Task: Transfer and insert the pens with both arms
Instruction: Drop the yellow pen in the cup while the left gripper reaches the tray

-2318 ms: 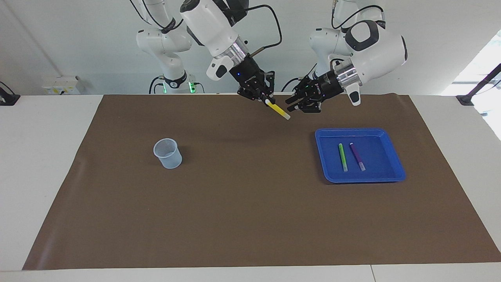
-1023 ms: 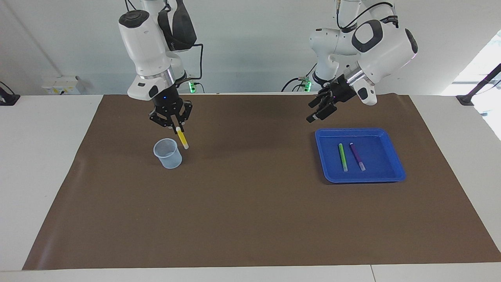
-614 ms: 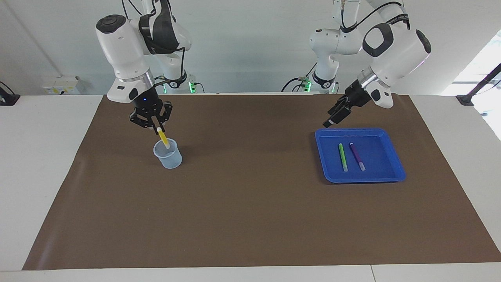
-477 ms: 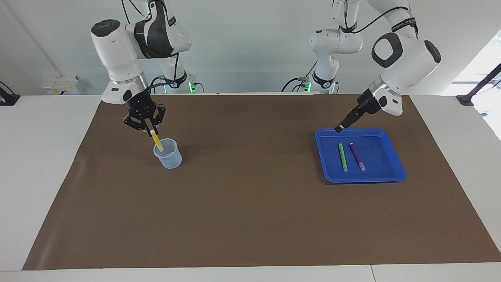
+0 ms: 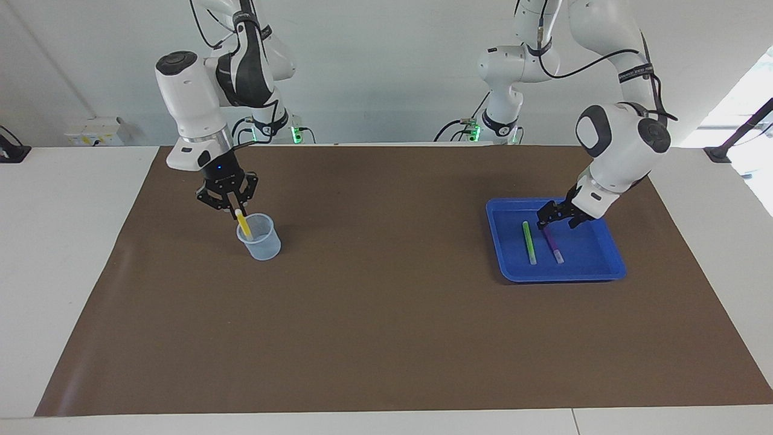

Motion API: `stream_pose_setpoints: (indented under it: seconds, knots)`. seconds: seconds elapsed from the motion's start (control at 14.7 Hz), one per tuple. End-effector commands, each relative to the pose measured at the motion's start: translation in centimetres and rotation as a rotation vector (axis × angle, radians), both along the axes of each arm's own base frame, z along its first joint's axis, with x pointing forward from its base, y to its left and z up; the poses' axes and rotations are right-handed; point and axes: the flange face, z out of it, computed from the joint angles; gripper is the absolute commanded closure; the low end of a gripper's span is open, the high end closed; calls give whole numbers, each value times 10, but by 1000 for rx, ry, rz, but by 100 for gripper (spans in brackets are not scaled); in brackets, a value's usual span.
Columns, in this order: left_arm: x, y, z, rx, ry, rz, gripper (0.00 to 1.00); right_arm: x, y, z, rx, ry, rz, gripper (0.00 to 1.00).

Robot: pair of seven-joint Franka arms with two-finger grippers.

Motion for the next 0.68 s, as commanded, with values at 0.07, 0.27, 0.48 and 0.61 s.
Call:
stream_pose_setpoints:
  seconds: [0.07,0.27,0.48,0.61]
  knots:
    - [11,5,-42,36,-26,-94,0,8,-8,-23,-15,-4,8,100]
    - [12,7,-47,52,-24,-118,7,10,-9,-32,-7,0,-3,100]
    - [9,7,-51,53,-16,-120,16,9,-10,-43,-4,9,-8,100]
    - [9,10,-51,71,-13,-149,16,9,-10,-45,-1,9,-15,100]
